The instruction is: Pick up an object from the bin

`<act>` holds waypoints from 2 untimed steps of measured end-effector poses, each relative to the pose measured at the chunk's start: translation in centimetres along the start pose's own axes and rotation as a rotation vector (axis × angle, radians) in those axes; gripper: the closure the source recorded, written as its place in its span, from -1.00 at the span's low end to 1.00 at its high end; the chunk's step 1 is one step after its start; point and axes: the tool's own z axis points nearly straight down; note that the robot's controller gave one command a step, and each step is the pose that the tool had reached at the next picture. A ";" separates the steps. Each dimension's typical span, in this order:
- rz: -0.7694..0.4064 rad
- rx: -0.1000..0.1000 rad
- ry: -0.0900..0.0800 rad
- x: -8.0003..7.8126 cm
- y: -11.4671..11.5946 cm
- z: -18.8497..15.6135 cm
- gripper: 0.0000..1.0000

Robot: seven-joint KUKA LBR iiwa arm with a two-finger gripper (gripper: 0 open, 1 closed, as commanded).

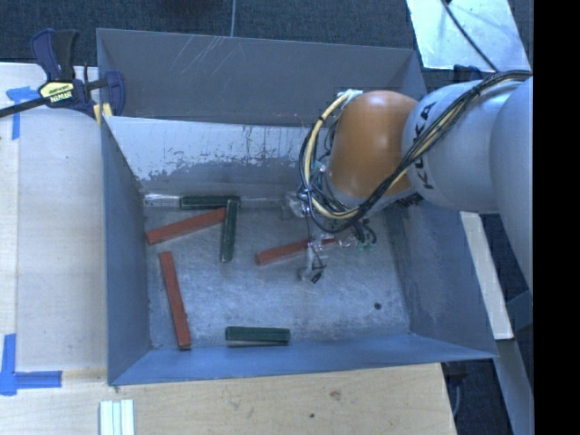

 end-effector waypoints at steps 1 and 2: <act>0.012 -0.001 -0.011 0.3 1.0 -3.6 -1.00; -0.024 0.001 -0.013 0.0 -0.3 -3.6 -1.00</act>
Offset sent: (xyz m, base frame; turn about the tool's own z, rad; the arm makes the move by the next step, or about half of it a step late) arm -0.0054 0.0096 0.0336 0.0125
